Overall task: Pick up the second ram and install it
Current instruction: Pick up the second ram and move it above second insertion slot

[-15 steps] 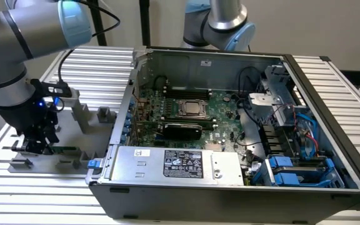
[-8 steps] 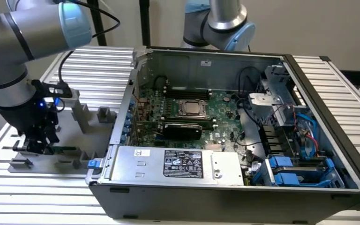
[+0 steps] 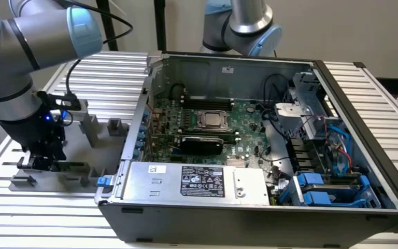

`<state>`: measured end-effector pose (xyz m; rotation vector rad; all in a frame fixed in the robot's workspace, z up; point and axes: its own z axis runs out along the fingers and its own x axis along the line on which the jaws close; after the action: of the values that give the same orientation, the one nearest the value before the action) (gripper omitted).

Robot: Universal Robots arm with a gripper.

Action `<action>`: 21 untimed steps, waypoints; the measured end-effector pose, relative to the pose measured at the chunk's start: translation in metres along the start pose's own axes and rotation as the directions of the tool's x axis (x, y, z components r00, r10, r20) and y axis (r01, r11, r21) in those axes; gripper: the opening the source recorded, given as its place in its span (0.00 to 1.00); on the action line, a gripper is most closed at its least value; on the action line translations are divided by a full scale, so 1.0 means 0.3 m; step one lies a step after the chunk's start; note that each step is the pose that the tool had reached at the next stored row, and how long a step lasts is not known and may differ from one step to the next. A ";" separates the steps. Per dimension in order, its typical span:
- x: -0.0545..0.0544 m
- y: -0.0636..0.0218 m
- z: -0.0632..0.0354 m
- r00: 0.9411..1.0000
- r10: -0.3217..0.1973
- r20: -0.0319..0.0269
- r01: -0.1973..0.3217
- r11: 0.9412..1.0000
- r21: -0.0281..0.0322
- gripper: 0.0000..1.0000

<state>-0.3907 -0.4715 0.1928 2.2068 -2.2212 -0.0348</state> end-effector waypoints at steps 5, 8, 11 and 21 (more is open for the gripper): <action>0.000 0.000 0.001 1.000 0.000 0.000 0.000 1.000 0.000 0.00; 0.000 0.000 0.001 1.000 0.000 -0.001 0.000 1.000 0.000 0.00; 0.000 0.000 0.001 1.000 0.000 -0.001 0.000 1.000 0.000 0.00; 0.000 0.000 0.001 1.000 0.002 -0.001 -0.002 1.000 0.000 0.00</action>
<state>-0.3907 -0.4714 0.1925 2.2046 -2.2225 -0.0330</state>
